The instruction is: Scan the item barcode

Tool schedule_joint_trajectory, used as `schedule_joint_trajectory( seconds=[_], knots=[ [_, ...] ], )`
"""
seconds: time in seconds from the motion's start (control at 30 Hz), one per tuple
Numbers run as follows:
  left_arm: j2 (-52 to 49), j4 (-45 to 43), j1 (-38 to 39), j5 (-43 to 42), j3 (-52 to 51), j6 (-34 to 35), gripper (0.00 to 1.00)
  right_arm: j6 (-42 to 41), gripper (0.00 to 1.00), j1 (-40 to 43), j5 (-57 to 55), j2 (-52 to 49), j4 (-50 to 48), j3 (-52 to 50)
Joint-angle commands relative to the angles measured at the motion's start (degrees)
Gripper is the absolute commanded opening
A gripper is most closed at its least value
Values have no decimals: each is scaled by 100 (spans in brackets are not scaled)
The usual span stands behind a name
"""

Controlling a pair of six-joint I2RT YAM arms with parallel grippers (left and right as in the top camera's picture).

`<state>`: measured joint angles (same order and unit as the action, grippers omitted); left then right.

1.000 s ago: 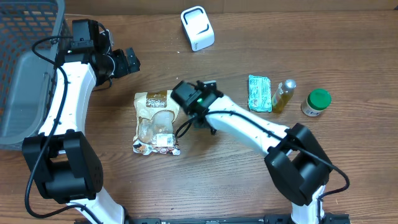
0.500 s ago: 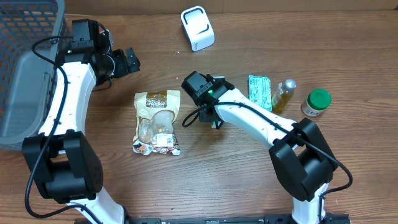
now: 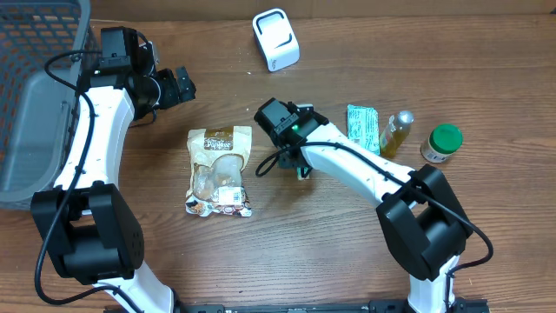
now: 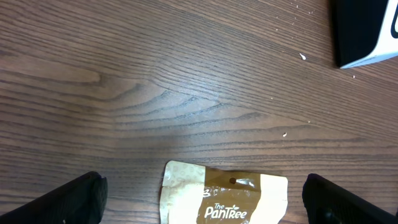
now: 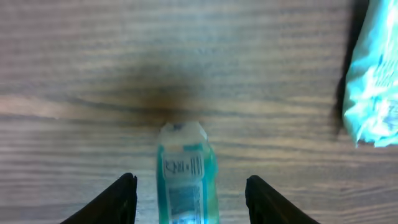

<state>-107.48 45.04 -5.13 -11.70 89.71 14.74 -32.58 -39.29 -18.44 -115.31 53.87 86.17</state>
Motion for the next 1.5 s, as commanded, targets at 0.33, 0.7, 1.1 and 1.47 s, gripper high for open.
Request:
schedule_joint_trajectory(
  seconds=[0.33, 0.7, 1.1, 1.47],
  knots=[
    [24, -2, 0, 31, 44, -61, 100, 116, 24, 1187, 1106, 22, -160, 267],
    [26, -2, 0, 31, 44, -61, 100, 118, 4, 1263, 1801, 22, 474, -173],
    [26, -2, 0, 31, 44, -61, 100, 909, 4, 1047, 2970, 22, 68, -254],
    [26, -2, 0, 31, 44, -61, 99, 907, 16, 892, 2946, 22, -181, -254]
  ],
)
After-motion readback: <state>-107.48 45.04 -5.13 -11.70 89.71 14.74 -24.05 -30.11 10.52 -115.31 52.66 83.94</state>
